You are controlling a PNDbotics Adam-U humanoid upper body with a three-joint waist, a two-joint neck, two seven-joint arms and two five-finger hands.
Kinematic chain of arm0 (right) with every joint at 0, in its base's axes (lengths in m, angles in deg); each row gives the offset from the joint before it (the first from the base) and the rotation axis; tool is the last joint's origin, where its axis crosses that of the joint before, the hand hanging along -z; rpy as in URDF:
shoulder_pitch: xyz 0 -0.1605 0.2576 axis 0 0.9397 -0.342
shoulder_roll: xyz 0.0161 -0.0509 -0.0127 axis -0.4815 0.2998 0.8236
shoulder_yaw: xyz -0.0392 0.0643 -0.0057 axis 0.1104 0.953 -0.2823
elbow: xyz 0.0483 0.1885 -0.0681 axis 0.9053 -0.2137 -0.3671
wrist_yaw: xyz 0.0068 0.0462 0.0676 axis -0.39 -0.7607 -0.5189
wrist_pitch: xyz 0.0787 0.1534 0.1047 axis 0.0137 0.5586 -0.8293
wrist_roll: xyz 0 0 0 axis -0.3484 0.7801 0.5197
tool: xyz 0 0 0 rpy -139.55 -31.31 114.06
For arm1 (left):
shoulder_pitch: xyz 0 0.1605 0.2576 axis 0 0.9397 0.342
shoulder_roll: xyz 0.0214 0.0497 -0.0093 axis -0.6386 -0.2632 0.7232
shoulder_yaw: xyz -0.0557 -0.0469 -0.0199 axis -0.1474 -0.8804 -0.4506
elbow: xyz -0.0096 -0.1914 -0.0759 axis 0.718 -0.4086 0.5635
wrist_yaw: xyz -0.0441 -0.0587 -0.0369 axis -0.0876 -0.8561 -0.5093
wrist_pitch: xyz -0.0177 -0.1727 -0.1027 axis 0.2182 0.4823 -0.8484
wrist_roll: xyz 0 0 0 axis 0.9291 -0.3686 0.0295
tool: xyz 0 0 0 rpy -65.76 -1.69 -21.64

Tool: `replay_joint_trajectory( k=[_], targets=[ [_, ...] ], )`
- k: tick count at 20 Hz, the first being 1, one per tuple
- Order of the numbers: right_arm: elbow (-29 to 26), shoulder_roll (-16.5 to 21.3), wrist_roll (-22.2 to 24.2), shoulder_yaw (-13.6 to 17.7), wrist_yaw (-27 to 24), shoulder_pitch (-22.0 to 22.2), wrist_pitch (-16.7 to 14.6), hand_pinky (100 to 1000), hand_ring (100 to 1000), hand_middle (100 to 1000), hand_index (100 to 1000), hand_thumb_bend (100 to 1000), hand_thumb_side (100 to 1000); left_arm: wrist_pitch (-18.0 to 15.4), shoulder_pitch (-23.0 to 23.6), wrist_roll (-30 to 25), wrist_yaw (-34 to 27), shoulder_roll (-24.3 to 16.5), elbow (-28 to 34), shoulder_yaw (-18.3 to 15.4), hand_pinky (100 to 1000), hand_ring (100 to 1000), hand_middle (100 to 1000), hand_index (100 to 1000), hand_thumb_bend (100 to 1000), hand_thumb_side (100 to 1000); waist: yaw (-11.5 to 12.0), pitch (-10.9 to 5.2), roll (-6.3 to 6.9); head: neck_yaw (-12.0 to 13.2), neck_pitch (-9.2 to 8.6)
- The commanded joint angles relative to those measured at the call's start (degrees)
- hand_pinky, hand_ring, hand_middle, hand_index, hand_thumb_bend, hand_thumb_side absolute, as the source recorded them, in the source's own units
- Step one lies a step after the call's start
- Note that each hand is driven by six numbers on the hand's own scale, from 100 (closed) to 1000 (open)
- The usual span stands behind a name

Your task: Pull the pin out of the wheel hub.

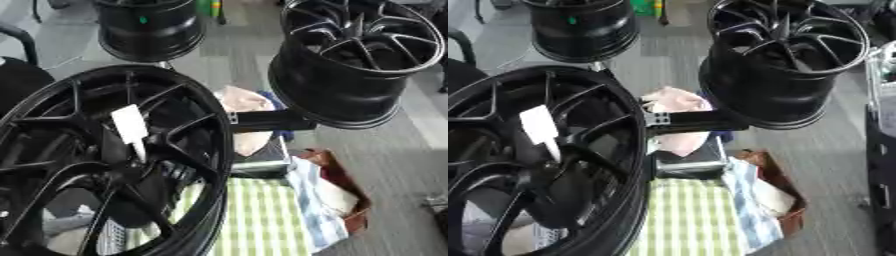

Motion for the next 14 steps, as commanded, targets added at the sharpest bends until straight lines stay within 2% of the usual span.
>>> replay_joint_trajectory(
  k=[1, 3, 8, 9, 10, 12, 13, 14],
  targets=[
    [-1.3, 1.2, -0.1, 0.1, -0.1, -0.7, 0.0, 733, 776, 687, 803, 100, 690, -0.6, -1.4, 3.1, 3.0, -0.6, 0.8, 0.9, 928, 912, 820, 919, 100, 714, 0.0, -1.16, 0.21, 0.2, 0.09],
    [-1.3, 1.2, -0.1, 0.1, -0.1, -0.7, 0.0, 733, 776, 687, 802, 100, 689, -1.1, -1.8, 4.9, 4.8, 0.1, 0.5, 0.7, 923, 902, 804, 899, 100, 633, 0.0, -1.21, 0.19, 0.3, 0.19],
    [-1.4, 1.1, -0.1, 0.3, -0.1, -0.6, 0.1, 733, 776, 687, 802, 100, 691, -3.4, -2.5, 9.5, 8.6, 2.0, 1.3, 0.3, 908, 864, 758, 863, 100, 591, 0.1, -1.27, 0.14, 0.2, 0.2],
    [-1.3, 1.1, -0.1, 0.2, -0.1, -0.6, 0.1, 733, 776, 687, 802, 100, 689, -4.1, -2.5, 10.3, 8.7, 2.3, 1.7, 0.6, 909, 864, 754, 864, 100, 563, 0.1, -1.28, 0.12, 0.3, 0.17],
    [-1.3, 1.0, -0.1, 0.2, -0.1, -0.7, 0.1, 733, 776, 687, 802, 100, 689, -4.7, -2.4, 10.9, 8.6, 2.4, 2.0, 1.1, 911, 866, 756, 867, 100, 483, 0.1, -1.29, 0.09, 0.3, 0.15],
    [-1.3, 1.0, -0.1, 0.1, 0.0, -0.7, 0.0, 733, 776, 687, 802, 100, 688, -5.3, -2.3, 11.5, 9.1, 2.4, 2.1, 1.9, 906, 860, 746, 863, 208, 350, 0.1, -1.33, 0.06, 0.5, 0.14],
    [-1.3, 0.9, -0.1, 0.0, 0.0, -0.8, 0.0, 733, 776, 687, 802, 100, 688, -5.2, -2.4, 11.8, 9.6, 2.4, 2.0, 2.1, 906, 860, 746, 863, 208, 350, 0.1, -1.35, 0.05, 0.6, 0.12],
    [-1.3, 0.9, -0.1, 0.0, 0.0, -0.7, 0.0, 733, 776, 687, 802, 100, 688, -5.1, -2.6, 12.2, 10.0, 2.6, 2.1, 2.1, 886, 833, 709, 838, 259, 341, 0.1, -1.37, 0.02, 0.6, 0.07]
  ],
)
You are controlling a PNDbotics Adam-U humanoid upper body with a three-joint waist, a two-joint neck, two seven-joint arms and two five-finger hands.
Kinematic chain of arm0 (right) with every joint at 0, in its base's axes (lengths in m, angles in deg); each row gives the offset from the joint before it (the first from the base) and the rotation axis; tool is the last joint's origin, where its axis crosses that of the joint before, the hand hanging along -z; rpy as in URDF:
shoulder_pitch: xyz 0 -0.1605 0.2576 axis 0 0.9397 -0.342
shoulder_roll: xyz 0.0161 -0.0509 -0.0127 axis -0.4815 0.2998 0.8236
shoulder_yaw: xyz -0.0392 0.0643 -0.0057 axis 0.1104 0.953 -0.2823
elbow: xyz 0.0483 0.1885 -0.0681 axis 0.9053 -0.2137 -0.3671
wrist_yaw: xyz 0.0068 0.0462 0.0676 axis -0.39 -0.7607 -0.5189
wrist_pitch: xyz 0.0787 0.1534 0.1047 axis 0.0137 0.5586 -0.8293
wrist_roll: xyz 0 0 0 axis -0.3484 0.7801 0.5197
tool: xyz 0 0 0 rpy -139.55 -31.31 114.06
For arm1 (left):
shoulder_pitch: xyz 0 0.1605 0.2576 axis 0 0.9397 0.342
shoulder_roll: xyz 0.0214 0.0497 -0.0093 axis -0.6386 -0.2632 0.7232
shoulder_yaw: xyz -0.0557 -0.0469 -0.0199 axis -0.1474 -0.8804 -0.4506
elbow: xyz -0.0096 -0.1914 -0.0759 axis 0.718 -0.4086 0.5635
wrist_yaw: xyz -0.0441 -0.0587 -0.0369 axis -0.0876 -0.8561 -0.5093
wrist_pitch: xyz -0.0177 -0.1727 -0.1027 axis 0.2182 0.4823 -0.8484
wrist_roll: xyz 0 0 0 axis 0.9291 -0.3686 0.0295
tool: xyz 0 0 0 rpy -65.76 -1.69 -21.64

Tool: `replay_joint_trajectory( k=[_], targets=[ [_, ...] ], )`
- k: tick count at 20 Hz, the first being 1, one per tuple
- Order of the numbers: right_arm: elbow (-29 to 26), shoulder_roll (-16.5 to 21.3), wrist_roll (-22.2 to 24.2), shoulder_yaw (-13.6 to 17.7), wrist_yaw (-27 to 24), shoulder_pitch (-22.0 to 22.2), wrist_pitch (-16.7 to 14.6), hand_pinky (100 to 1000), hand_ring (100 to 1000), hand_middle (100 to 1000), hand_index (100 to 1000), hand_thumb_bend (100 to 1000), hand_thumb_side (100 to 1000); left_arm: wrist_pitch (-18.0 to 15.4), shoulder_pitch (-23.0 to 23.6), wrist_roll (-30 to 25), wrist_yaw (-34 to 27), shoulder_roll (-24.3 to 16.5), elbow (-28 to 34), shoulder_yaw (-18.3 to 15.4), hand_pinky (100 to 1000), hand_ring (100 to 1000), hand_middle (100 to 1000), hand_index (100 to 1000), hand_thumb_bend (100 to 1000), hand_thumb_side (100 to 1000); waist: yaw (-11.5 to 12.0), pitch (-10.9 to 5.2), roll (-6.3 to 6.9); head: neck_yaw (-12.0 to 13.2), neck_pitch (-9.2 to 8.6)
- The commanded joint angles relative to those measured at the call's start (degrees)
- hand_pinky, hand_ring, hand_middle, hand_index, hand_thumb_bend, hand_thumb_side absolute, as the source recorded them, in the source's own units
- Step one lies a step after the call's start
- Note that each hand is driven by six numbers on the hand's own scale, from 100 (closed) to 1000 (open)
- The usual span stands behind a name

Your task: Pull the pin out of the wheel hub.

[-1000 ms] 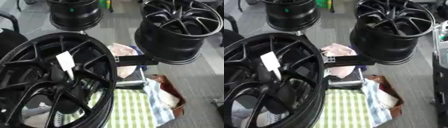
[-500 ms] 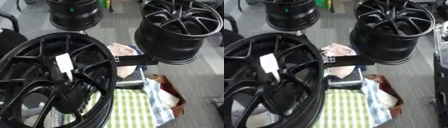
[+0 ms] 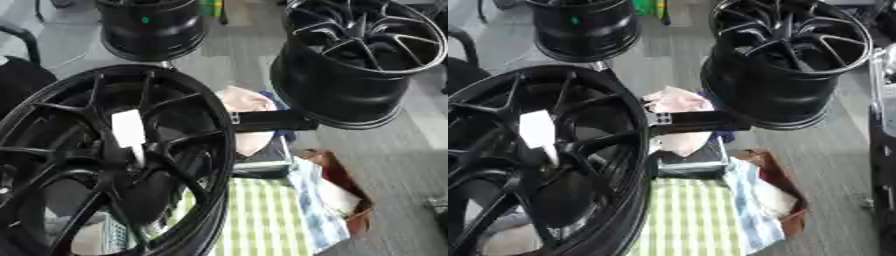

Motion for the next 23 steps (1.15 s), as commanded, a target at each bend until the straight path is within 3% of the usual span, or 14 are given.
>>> replay_joint_trajectory(
  k=[1, 2, 3, 4, 8, 14, 15, 16, 23],
  targets=[
    [-1.2, 0.9, -0.1, -0.1, -0.1, -0.8, 0.0, 733, 776, 687, 802, 100, 687, 0.0, -1.6, 1.8, 1.1, -1.1, 1.4, -0.1, 876, 817, 686, 815, 275, 326, 0.0, -1.25, 0.04, 0.3, -0.03],
    [-1.3, 0.9, -0.1, 0.0, 0.0, -0.8, 0.0, 733, 776, 687, 802, 100, 686, 0.1, -1.7, 2.6, 1.0, -1.0, 1.9, -0.2, 874, 814, 681, 806, 271, 332, 0.0, -1.24, 0.01, 0.3, -0.07],
    [-1.3, 1.0, -0.1, -0.1, 0.0, -0.8, 0.0, 733, 776, 687, 802, 100, 681, 0.1, -1.6, 3.4, 0.7, -0.9, 2.3, -0.1, 874, 811, 676, 797, 329, 417, 0.0, -1.23, 0.01, 0.3, -0.1],
    [-1.3, 1.0, -0.1, -0.1, 0.1, -0.8, 0.0, 733, 776, 687, 802, 100, 683, -0.2, -1.5, 4.1, 0.3, -0.8, 2.9, 0.1, 876, 810, 675, 797, 276, 326, 0.0, -1.22, 0.01, 0.3, -0.14],
    [-1.1, 1.0, -0.1, -0.5, 0.3, -1.1, 0.1, 733, 776, 687, 801, 100, 677, -2.4, -1.2, 4.8, -2.8, -0.2, 6.8, 1.9, 873, 805, 672, 799, 292, 347, 0.1, -1.21, -0.05, 0.3, -0.27],
    [-0.4, 1.1, -0.1, -1.7, 1.2, -1.7, 0.4, 732, 775, 686, 801, 100, 658, -7.3, 0.3, 2.3, -8.0, 0.6, 14.8, 6.3, 865, 819, 767, 826, 308, 400, -0.1, -1.02, -0.08, 0.5, -0.38],
    [-0.4, 1.1, -0.1, -1.8, 1.2, -1.8, 0.4, 731, 775, 685, 801, 100, 658, -8.2, 0.7, 1.7, -8.9, 0.6, 16.2, 7.0, 861, 807, 763, 820, 366, 405, -0.1, -0.98, -0.07, 0.5, -0.4],
    [-0.3, 1.1, -0.1, -1.9, 1.2, -1.8, 0.5, 731, 775, 685, 801, 100, 658, -9.1, 1.2, 1.1, -9.8, 0.5, 17.7, 7.7, 858, 798, 755, 817, 307, 400, -0.1, -0.94, -0.05, 0.6, -0.41],
    [-0.4, 1.1, -0.1, -2.9, 1.8, -2.2, 0.6, 731, 773, 684, 800, 100, 633, -14.3, 4.6, -3.9, -15.8, -0.5, 27.4, 11.4, 851, 778, 701, 819, 284, 409, -0.5, -0.63, 0.13, 0.8, -0.69]
  ],
)
